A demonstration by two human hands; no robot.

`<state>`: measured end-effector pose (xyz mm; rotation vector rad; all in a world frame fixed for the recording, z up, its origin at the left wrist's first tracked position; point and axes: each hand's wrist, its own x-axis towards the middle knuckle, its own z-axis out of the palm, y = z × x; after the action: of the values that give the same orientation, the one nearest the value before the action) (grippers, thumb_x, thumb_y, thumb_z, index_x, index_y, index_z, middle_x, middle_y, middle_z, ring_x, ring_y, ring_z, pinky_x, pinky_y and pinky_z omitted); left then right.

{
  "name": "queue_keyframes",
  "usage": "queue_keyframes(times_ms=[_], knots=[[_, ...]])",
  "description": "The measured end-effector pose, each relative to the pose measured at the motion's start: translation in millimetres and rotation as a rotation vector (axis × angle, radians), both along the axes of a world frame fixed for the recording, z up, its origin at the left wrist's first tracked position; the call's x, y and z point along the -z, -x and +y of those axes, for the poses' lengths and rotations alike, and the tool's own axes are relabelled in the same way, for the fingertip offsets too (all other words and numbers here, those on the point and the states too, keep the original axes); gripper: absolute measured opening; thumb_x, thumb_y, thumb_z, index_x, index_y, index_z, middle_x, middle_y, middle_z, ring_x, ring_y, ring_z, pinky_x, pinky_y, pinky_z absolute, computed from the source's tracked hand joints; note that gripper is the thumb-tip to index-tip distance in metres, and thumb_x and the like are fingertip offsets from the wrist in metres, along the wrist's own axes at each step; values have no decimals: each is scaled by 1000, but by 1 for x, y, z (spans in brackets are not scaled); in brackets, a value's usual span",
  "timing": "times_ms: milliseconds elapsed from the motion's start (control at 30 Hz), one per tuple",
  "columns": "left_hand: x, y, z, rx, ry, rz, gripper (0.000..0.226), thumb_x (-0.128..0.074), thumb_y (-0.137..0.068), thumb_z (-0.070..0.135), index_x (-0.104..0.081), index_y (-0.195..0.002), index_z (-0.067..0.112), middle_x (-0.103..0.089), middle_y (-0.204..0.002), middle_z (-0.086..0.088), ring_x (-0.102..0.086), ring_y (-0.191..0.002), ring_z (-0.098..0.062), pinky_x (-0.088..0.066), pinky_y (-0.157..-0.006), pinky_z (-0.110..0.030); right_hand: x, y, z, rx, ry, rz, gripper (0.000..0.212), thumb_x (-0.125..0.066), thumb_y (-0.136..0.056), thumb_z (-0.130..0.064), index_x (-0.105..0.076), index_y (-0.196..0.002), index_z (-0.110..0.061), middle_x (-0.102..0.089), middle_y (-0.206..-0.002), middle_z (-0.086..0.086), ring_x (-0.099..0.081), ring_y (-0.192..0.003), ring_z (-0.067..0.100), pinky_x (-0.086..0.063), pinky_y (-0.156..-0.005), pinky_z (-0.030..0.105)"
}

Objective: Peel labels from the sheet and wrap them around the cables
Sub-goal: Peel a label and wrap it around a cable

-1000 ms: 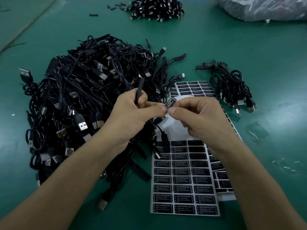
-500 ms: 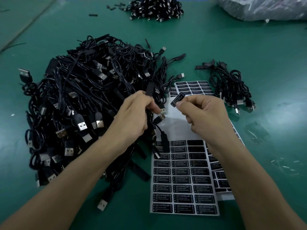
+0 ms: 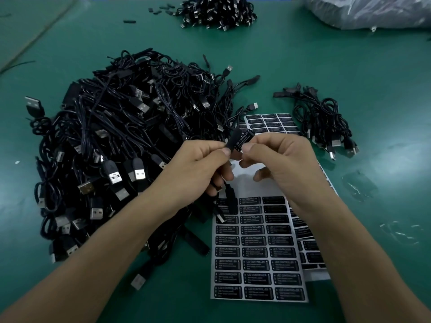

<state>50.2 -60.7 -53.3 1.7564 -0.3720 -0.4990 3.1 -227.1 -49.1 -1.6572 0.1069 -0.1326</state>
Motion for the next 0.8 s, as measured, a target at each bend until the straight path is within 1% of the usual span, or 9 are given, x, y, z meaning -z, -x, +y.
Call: queue_keyframes(times_ms=[100, 200, 300, 367, 500, 700, 800], knots=[[-1, 1, 0, 22, -12, 8, 29, -46, -106, 16, -73, -96, 12, -65, -61, 6, -56, -54, -4, -46, -47, -17, 1, 0, 0, -6, 22, 2, 25, -69, -90, -10, -74, -68, -22, -71, -70, -3, -65, -70, 8, -48, -56, 18], [-2, 1, 0, 50, -23, 20, 33, -44, -105, 13, -72, -89, 18, -63, -59, 7, -55, -55, -5, -47, -47, -18, 2, -1, 0, 0, 31, 8, 21, -70, -90, -11, -74, -72, -19, -73, -73, 1, -63, -68, 8, -49, -57, 19], [-3, 0, 0, 71, -33, 16, 35, -43, -105, 12, -72, -87, 21, -62, -59, 7, -55, -55, -4, -47, -48, -17, 2, -1, 0, -10, 45, 0, 21, -69, -91, -11, -74, -72, -19, -75, -75, 3, -62, -67, 8, -50, -57, 20], [-2, 0, 1, 84, -34, 17, 36, -43, -104, 12, -72, -85, 21, -60, -58, 8, -54, -54, -3, -47, -48, -17, 3, -1, -1, -21, 58, -3, 21, -69, -91, -10, -74, -72, -18, -74, -73, 1, -61, -67, 7, -49, -57, 20], [-2, 0, 1, 119, -34, 20, 34, -43, -105, 15, -70, -84, 19, -57, -57, 9, -52, -54, -2, -47, -49, -17, 3, -1, -3, -37, 71, -5, 19, -68, -92, -10, -73, -73, -10, -72, -68, -2, -58, -65, 5, -48, -58, 18], [-1, -1, 2, 148, -37, 19, 38, -42, -107, 18, -68, -80, 26, -55, -56, 10, -51, -53, -2, -46, -51, -16, 3, -1, -4, -50, 87, -4, 20, -69, -91, -10, -74, -73, -16, -69, -62, -7, -55, -62, 3, -46, -56, 16], [0, -1, 3, 184, -47, 9, 34, -42, -107, 18, -67, -84, 22, -53, -54, 10, -49, -53, -3, -46, -51, -18, 3, -1, -4, -58, 101, -3, 18, -69, -91, -10, -74, -74, -13, -70, -65, -4, -55, -63, 5, -46, -57, 17]])
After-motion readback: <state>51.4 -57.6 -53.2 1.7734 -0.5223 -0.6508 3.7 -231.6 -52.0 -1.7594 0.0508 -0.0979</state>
